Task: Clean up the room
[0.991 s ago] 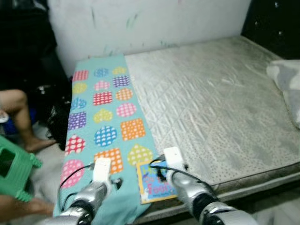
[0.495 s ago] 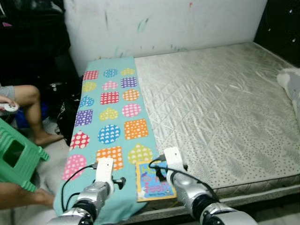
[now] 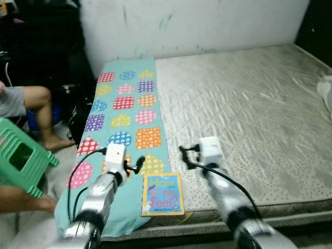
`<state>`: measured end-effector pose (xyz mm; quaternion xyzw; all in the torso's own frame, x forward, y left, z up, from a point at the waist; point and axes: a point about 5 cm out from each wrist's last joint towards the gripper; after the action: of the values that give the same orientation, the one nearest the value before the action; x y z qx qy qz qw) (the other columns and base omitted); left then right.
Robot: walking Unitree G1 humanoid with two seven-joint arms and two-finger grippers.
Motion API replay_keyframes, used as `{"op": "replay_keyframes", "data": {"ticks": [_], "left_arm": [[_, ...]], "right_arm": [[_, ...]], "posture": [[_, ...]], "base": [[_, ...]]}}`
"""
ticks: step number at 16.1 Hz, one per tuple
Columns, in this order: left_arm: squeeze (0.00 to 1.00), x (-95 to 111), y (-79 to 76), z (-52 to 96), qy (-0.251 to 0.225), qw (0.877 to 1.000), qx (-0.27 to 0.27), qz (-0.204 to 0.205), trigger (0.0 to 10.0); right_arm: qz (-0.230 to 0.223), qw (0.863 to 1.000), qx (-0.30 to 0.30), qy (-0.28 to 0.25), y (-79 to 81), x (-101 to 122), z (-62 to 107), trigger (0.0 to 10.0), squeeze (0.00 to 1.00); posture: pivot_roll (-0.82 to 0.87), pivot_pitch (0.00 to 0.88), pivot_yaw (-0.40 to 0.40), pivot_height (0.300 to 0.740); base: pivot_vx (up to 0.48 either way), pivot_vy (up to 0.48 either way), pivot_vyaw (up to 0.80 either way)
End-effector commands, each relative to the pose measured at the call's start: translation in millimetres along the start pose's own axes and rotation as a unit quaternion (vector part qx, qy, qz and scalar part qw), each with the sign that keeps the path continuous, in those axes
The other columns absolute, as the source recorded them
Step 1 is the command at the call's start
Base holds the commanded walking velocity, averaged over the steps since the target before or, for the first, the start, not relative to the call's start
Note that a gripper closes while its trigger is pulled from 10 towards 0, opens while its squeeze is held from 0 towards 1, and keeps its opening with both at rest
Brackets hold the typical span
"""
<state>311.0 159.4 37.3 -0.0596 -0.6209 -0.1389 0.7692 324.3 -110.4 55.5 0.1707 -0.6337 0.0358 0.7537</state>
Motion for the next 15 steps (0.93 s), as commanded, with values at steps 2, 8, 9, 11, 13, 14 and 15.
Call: {"op": "replay_keyframes", "data": {"ticks": [2,8,9,11,13,14,15], "left_arm": [[0.0,32.4,10.1,16.8,-0.108,0.993,0.015,-0.05,10.0],[0.0,23.6,21.4,76.8,-0.123,0.988,0.074,-0.053,10.0],[0.0,18.7,26.6,80.9,-0.113,0.988,0.095,-0.045,10.0],[0.0,24.2,27.1,83.6,-0.112,0.988,0.099,-0.037,10.0],[0.0,34.5,23.8,78.9,-0.117,0.989,0.069,-0.055,10.0],[0.0,39.1,21.1,77.0,-0.114,0.99,0.042,-0.076,10.0],[0.0,41.5,19.2,74.8,-0.11,0.99,0.024,-0.08,10.0]], "right_arm": [[0.004,0.996,0.051,-0.075,6.1,27.6,9.8,10.0,0.0],[0.055,0.992,0.028,-0.109,-23.5,46.7,55.7,10.0,0.0],[0.058,0.992,0.02,-0.106,-26.9,45.5,58.8,10.0,0.0],[0.06,0.993,0.021,-0.102,-24.4,49.2,66.2,10.0,0.0],[0.078,0.992,0.04,-0.094,-16.7,55.0,69.8,10.0,0.0],[0.091,0.991,0.051,-0.087,-10.8,58.6,71.4,10.0,0.0],[0.12,0.986,0.065,-0.093,-7.0,65.1,71.6,10.0,0.0]], "posture": [[-0.09,0.0,0.061,0.74],[-0.06,0.0,0.03,0.74],[-0.06,0.0,0.027,0.74],[-0.06,0.0,0.021,0.74],[-0.07,0.0,0.018,0.74],[-0.08,0.0,0.019,0.74],[-0.07,0.0,0.017,0.74]], "base": [[0.0,0.0,0.0],[0.0,0.0,0.0],[0.0,0.0,0.0],[0.0,0.0,0.0],[0.0,0.0,0.0],[0.0,0.0,0.0],[0.0,0.0,0.0]]}}
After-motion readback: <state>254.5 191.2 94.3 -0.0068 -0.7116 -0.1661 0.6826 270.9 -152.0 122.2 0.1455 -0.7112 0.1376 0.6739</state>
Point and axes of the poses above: a point about 5 cm out from each wrist's last joint towards the gripper, its own z axis pointing back from the gripper into the wrist, its own x axis along the axis of the wrist's last joint, y = z × x, and after that the axes turned 8 degrees about -z, right-handed
